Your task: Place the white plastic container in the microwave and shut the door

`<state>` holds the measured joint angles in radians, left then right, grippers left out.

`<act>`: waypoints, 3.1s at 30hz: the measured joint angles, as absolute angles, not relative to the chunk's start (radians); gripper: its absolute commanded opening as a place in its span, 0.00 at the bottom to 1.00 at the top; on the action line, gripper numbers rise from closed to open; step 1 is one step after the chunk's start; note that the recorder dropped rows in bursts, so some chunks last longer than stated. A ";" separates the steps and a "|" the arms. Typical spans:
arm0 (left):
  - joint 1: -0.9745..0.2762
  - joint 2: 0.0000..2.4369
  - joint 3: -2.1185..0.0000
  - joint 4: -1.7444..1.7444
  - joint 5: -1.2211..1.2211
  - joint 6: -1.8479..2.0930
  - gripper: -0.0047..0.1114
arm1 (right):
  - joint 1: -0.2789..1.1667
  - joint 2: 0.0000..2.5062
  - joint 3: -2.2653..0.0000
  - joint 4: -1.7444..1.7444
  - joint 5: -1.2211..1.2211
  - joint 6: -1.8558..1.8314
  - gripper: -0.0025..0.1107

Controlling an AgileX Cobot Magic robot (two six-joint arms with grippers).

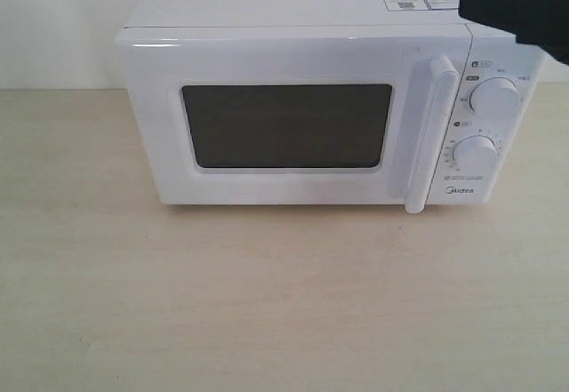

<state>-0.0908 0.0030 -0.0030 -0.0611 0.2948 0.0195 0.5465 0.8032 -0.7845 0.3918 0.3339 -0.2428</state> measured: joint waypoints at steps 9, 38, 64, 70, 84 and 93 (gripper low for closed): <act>-0.091 0.003 -0.003 -0.061 0.295 0.019 0.08 | 0.546 0.803 -0.785 0.392 0.332 -0.243 0.02; -0.091 0.003 -0.003 -0.061 0.295 0.019 0.08 | 0.075 0.100 -0.427 0.400 0.221 -0.236 0.02; -0.091 0.003 -0.003 -0.061 0.295 0.019 0.08 | 0.071 0.039 -0.005 0.360 0.026 -0.122 0.02; -0.091 0.003 -0.003 -0.061 0.295 0.019 0.08 | 0.071 0.039 -0.005 0.039 0.092 0.069 0.02; -0.091 0.003 -0.003 -0.061 0.295 0.019 0.08 | 0.071 0.039 -0.005 -0.067 0.295 0.092 0.02; -0.091 0.003 -0.003 -0.061 0.295 0.019 0.08 | 0.071 0.039 -0.004 -0.067 0.322 0.094 0.02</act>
